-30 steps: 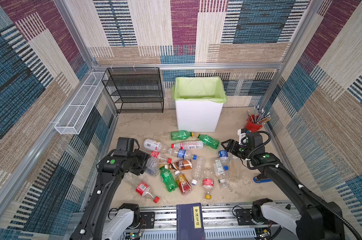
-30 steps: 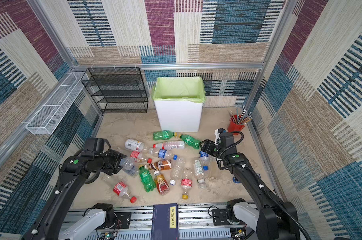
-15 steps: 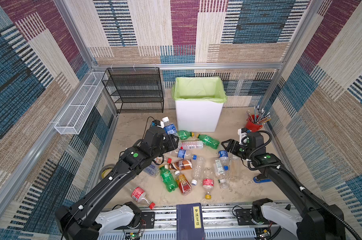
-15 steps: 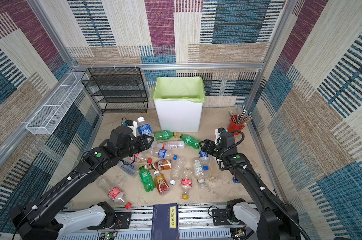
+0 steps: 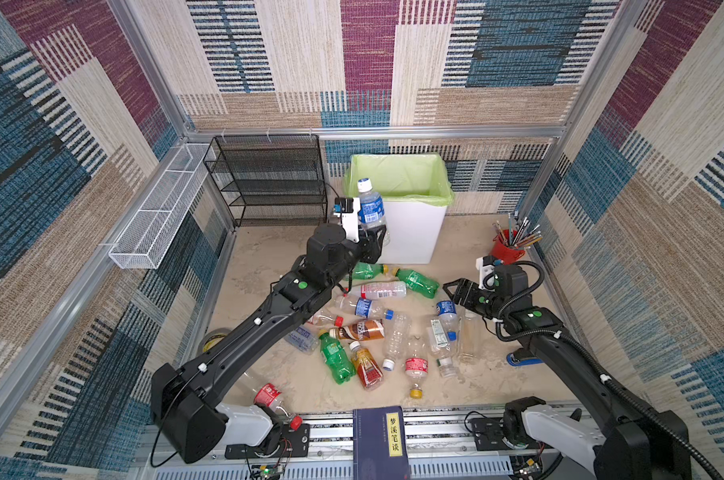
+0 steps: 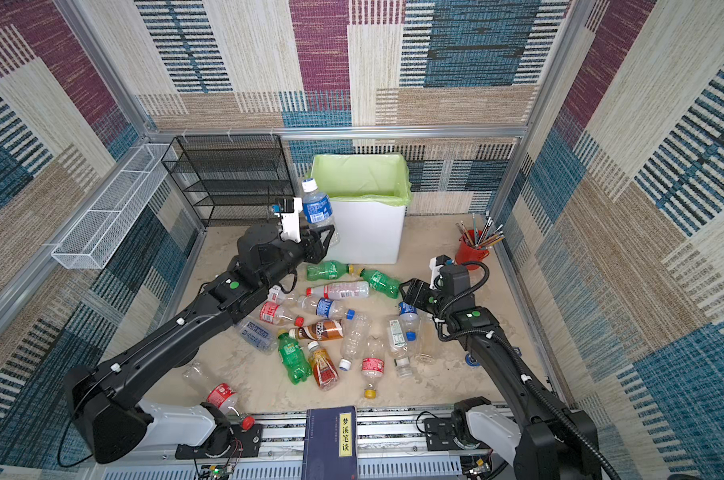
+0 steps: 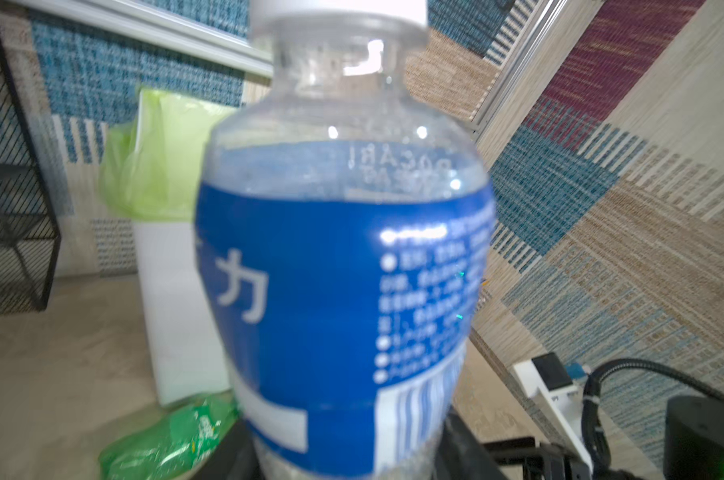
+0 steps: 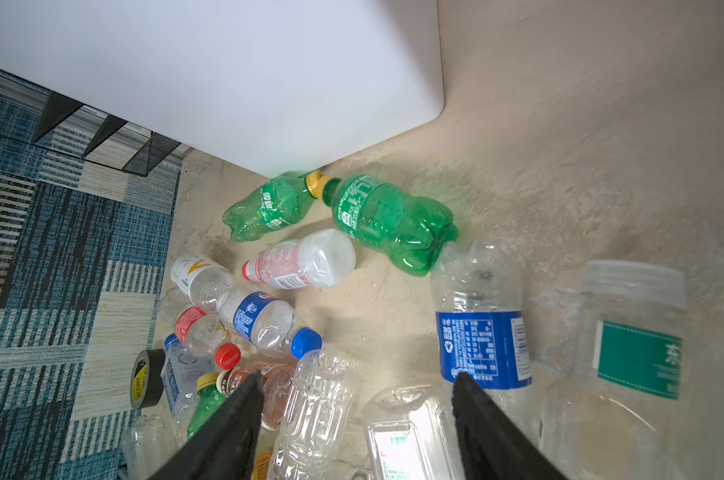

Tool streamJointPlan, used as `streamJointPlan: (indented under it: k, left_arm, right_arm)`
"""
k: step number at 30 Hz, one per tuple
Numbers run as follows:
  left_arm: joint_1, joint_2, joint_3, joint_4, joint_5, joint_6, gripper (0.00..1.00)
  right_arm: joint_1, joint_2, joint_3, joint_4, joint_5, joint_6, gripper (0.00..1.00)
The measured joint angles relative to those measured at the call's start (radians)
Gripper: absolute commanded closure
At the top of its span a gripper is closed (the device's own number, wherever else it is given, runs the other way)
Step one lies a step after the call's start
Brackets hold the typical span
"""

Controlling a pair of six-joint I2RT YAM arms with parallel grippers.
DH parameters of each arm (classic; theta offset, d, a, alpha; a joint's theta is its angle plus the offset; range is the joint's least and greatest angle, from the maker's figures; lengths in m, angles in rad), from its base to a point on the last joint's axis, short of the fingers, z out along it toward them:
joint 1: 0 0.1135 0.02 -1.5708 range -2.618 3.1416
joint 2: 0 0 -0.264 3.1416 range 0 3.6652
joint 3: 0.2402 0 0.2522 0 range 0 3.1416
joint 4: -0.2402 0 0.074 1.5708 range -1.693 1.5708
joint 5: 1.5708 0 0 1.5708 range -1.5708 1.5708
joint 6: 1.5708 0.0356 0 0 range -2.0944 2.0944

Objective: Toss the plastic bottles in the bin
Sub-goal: 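Carry the blue-label bottle over the white bin and open left gripper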

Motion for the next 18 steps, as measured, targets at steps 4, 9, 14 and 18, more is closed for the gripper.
streamJointPlan:
  k: [4, 9, 14, 18]
  left_arm:
    - [0.048, 0.23, 0.341, 0.04, 0.026, 0.032, 0.27]
    - [0.089, 0.616, 1.015, -0.023, 0.03, 0.063, 0.01]
    - [0.126, 0.939, 1.571, -0.109, 0.011, 0.051, 0.01]
    - [0.159, 0.767, 1.295, -0.058, -0.014, 0.047, 0.0]
  right_arm:
    - [0.0, -0.003, 0.002, -0.002, 0.0, -0.005, 0.27]
    - [0.0, -0.002, 0.015, -0.006, 0.001, -0.015, 0.26]
    - [0.0, -0.002, 0.025, -0.018, 0.0, -0.017, 0.26]
    - [0.0, 0.01, 0.044, -0.027, -0.001, -0.017, 0.26]
